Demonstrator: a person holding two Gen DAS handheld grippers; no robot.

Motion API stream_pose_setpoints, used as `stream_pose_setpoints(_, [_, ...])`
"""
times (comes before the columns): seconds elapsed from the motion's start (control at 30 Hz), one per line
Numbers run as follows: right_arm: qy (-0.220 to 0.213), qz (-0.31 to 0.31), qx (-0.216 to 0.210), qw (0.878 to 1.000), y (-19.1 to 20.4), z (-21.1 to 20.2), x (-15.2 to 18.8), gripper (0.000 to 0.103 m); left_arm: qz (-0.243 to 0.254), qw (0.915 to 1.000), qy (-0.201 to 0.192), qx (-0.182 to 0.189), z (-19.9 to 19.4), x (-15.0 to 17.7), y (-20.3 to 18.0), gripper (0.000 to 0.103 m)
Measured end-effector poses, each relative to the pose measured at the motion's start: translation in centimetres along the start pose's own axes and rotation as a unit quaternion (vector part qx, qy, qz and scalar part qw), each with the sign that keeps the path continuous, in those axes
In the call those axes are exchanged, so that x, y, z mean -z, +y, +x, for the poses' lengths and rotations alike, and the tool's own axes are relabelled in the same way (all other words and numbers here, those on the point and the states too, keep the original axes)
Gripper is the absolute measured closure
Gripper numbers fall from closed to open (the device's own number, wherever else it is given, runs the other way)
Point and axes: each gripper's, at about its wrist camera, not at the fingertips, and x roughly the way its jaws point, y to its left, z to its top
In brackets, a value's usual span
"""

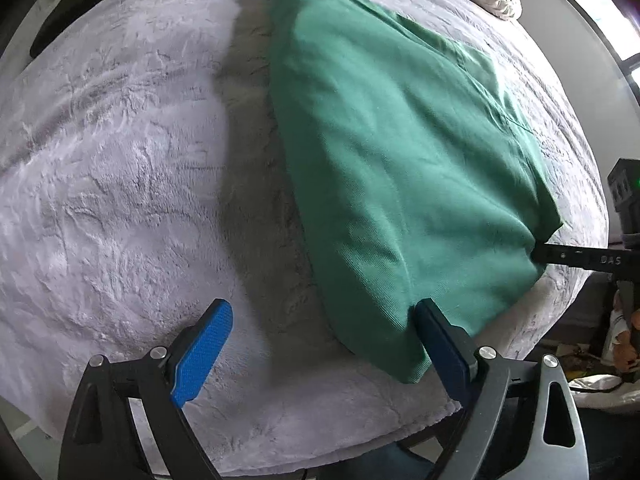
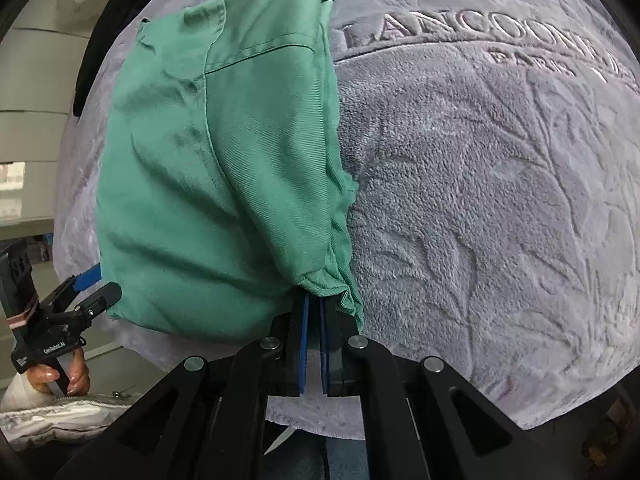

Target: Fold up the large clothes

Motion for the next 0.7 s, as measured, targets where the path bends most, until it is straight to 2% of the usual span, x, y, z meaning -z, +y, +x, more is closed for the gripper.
stream_pose_setpoints(0.13, [-0.006, -0.013, 0.002, 1.0, 1.0, -2.7, 0.4, 0.099, -0.003, 0.9999, 0.002, -0.01, -0.6, -0.5, -0.2, 0.01])
stream_pose_setpoints(0.27, [-0.065, -0.029, -0.053, 0.996, 2.5, -6.1, 0.6, 0.099, -0.004, 0.9999, 0.001, -0.016, -1.1, -0.8, -0.2, 0.01])
stream_pose_setpoints(0.33, [-0.083, -0.027, -0.057, 0.995, 3.1, -6.5, -0.1, 0.099, -0.005, 0.9998, 0.004, -0.017, -1.0, -0.8, -0.1, 0.01])
stream_pose_setpoints(0.47, [-0.062, 0.014, -0.023, 0.998, 1.5, -3.6, -2.1, 0.099, -0.004, 0.9998, 0.006, -0.02, -0.9, -0.8, -0.1, 0.01])
stream_pose_setpoints(0.6, [-0.037, 0.077, -0.058, 0.995, -0.1, -0.9, -2.7, 0.1, -0.002, 0.9997, 0.006, -0.025, -1.0, -0.9, -0.6, 0.01])
stream_pose_setpoints(0.7, [-0.036, 0.068, -0.056, 0.995, 0.3, -1.2, -2.7, 0.1, -0.004, 0.9996, 0.006, -0.026, -0.7, -0.9, -1.1, 0.01])
